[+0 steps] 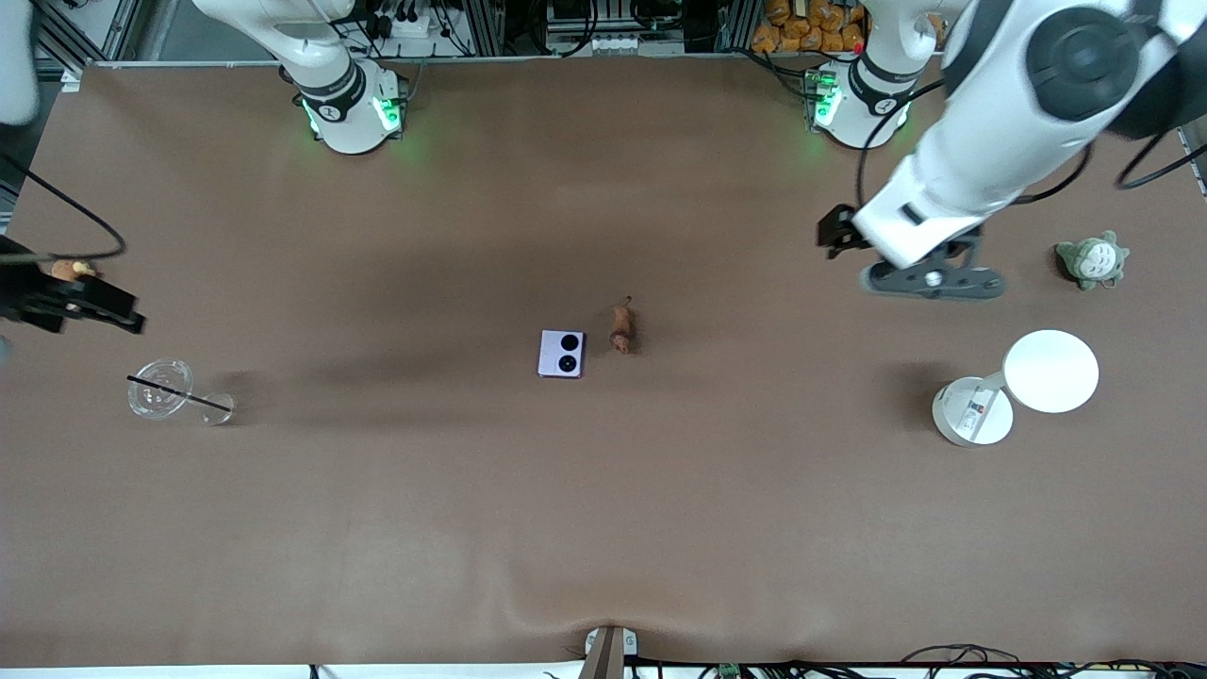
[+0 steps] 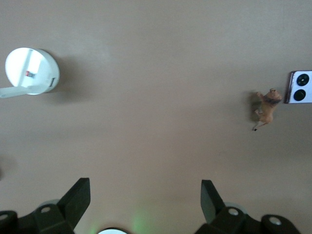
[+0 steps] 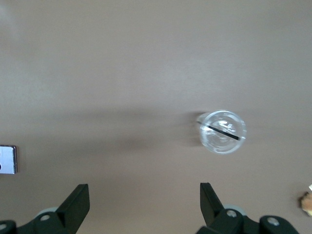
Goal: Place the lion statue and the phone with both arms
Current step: 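Reach the left gripper to the lion while the right gripper reaches the phone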
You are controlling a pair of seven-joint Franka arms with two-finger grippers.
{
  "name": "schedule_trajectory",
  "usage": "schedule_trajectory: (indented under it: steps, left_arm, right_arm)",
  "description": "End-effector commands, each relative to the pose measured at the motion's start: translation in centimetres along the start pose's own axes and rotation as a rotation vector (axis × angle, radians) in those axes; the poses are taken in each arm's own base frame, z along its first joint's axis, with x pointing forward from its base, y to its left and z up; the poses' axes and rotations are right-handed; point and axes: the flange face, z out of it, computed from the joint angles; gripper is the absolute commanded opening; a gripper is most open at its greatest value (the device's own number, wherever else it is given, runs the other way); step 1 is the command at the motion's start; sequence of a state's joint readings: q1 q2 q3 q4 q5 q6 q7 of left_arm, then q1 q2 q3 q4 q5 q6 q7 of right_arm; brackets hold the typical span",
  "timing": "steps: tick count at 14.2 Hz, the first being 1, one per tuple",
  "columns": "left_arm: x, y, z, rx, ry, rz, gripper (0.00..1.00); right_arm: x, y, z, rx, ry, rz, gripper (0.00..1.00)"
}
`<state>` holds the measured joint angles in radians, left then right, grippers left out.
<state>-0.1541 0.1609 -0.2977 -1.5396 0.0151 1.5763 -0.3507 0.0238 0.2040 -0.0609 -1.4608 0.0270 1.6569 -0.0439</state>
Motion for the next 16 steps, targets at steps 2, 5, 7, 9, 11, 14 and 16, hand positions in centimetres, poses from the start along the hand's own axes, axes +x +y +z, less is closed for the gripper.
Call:
schedule_trajectory:
  steps: [2,5,7,9,11,14,16]
  left_arm:
    - [1.2,3.7,2.3,-0.011,0.008,-0.025,1.0]
    - [2.5,6.5,5.3,-0.043,0.008,-0.044,1.0]
    - [2.3,9.2,7.4,-0.031,-0.011,-0.09,1.0]
    - [2.3,11.5,9.5,-0.032,-0.017,-0.109,1.0]
    - [2.1,14.4,11.5,-0.04,-0.001,-0.109,1.0]
    - [1.9,18.2,14.9,-0.055,0.055,-0.072,1.0]
    - [1.7,20.6,17.7,-0.058,0.065,-0.048,1.0]
  right_arm:
    - [2.6,-2.2,4.4,0.003,-0.024,-0.034,1.0]
    - [3.5,-2.9,8.4,0.006,-0.096,-0.029,1.0]
    - [3.5,-4.6,8.6,0.126,-0.103,-0.004,1.0]
    - [3.5,-5.7,8.3,0.223,-0.115,0.138,1.0]
    - [3.2,-5.4,8.7,0.224,-0.159,0.253,1.0]
    - [2.5,-6.6,9.1,0.213,-0.22,0.284,1.0]
    - [1.9,-9.3,9.4,0.203,-0.253,0.251,1.0]
